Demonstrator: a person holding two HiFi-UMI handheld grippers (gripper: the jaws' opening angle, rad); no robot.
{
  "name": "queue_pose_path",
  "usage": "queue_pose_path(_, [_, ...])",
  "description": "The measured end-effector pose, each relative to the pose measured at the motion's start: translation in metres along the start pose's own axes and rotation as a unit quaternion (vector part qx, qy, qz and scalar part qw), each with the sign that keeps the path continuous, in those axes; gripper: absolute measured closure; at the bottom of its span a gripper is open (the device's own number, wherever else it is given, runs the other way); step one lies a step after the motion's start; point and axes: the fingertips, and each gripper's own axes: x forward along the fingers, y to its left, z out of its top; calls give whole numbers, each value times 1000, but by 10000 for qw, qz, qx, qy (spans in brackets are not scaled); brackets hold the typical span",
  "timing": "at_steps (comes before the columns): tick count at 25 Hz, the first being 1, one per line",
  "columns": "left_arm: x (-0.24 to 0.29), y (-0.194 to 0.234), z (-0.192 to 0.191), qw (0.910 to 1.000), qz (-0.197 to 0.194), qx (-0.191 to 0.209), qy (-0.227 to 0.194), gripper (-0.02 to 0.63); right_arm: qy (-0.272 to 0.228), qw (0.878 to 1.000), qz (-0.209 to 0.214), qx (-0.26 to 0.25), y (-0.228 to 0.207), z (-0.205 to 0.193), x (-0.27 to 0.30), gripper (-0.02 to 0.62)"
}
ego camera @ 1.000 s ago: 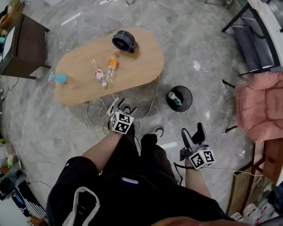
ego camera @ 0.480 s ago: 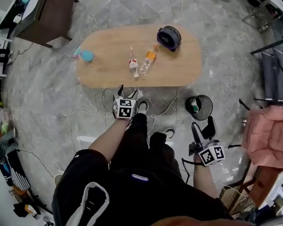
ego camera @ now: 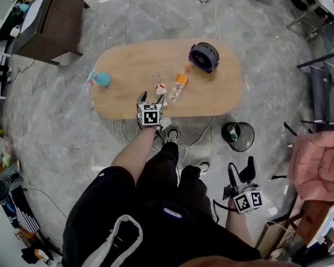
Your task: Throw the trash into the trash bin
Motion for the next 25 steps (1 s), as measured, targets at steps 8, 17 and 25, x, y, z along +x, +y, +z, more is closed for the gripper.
queue_pose_path(8, [93, 9, -24, 9963, -224, -113, 824, 258, 408, 9991, -18, -70, 27, -44, 32, 89])
queue_pose_path(17, [136, 15, -27, 9916, -224, -132, 1271, 258, 556, 9981, 124, -217, 47, -58, 64, 89])
queue_pose_path(25, [151, 5, -41, 9844, -311, 14, 1729, 275, 571, 9980, 157, -229, 44, -51, 73, 89])
